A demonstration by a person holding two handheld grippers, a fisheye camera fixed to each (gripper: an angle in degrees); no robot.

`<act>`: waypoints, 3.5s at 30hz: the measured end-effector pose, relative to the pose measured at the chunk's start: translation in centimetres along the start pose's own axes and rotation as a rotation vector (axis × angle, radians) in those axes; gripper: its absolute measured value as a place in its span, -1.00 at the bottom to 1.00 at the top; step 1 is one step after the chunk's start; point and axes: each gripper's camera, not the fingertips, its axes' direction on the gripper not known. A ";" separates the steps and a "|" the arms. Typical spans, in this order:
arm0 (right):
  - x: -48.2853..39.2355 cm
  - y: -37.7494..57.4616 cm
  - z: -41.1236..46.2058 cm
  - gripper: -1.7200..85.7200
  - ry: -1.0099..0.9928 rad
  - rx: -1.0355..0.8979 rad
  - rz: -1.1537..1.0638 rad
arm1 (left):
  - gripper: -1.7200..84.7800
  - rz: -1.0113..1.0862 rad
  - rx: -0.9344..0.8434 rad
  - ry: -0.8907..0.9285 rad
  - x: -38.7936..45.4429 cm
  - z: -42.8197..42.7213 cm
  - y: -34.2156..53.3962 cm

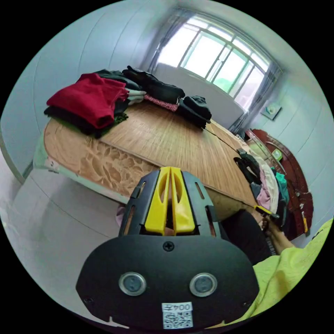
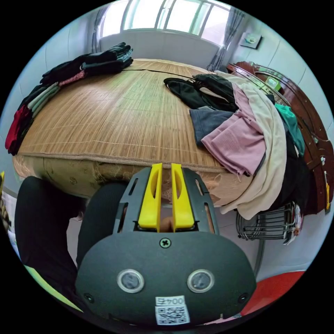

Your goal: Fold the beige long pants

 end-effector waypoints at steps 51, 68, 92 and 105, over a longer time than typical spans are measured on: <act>35.3 19.8 22.6 -0.83 0.064 -0.158 0.416 | -0.94 0.534 -0.396 -0.258 12.3 37.9 -0.9; 16.3 13.6 1.9 -0.97 -0.602 0.461 0.210 | -0.72 -0.022 -0.223 0.544 -5.4 24.4 -10.4; 7.0 26.2 18.7 -0.96 -0.957 0.117 0.398 | -0.74 -0.093 -0.255 0.487 -17.1 21.2 -16.7; 3.2 8.4 25.8 -0.58 -0.591 0.260 0.325 | -0.79 -0.013 -0.424 0.660 -14.3 25.9 -15.1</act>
